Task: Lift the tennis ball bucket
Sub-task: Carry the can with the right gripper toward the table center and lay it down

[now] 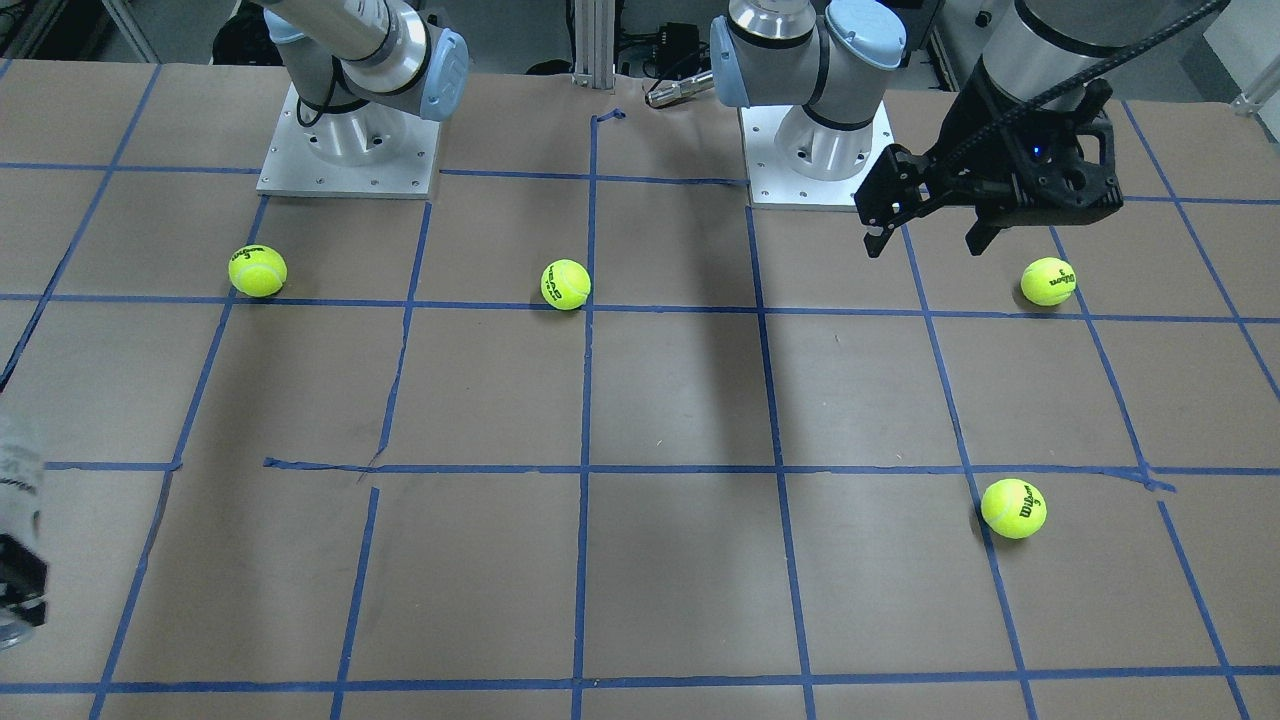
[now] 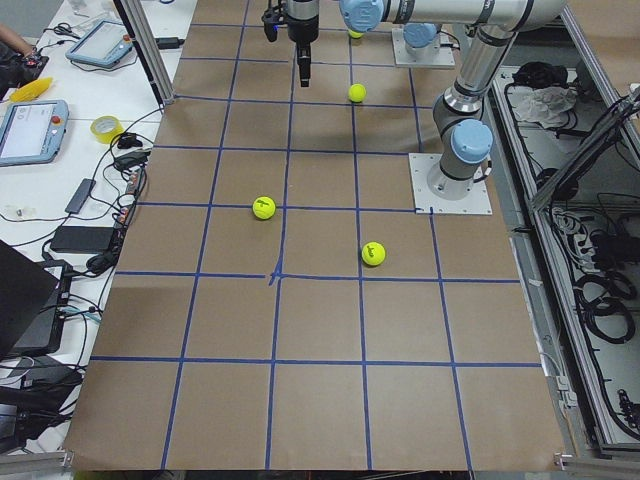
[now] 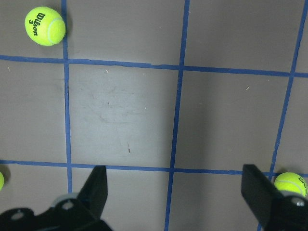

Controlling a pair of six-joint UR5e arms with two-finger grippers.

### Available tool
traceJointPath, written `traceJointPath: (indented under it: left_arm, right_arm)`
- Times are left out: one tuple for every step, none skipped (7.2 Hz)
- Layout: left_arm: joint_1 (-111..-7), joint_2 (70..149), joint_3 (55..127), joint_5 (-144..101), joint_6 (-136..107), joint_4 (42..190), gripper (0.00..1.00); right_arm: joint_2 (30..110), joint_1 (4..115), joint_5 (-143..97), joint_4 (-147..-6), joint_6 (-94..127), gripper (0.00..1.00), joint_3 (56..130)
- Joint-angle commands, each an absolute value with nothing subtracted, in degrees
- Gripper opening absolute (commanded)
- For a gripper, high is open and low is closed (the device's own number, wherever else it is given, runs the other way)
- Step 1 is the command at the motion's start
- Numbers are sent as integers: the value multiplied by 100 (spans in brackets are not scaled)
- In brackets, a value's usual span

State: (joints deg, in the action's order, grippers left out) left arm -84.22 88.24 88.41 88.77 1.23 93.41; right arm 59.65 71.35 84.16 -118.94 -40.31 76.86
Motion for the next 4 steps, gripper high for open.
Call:
traceJointPath:
  left_arm:
    - [-8420, 8824, 8842, 8877, 123, 9334, 100]
    - [-8420, 8816, 8833, 8886, 140, 9334, 100]
    - [-8368, 8815, 8755, 8860, 210, 9325, 100]
    - [-8332, 8807, 8737, 8877, 220, 9325, 100]
  right_arm:
    - [6801, 8336, 8482, -11996, -4523, 61, 8680]
    - [6759, 8802, 8473, -11997, -5162, 58, 8727]
    - [6672, 9337, 8481, -11988, -5786, 51, 8762]
    - [6601, 9873, 8603, -12075, -5853, 51, 8754]
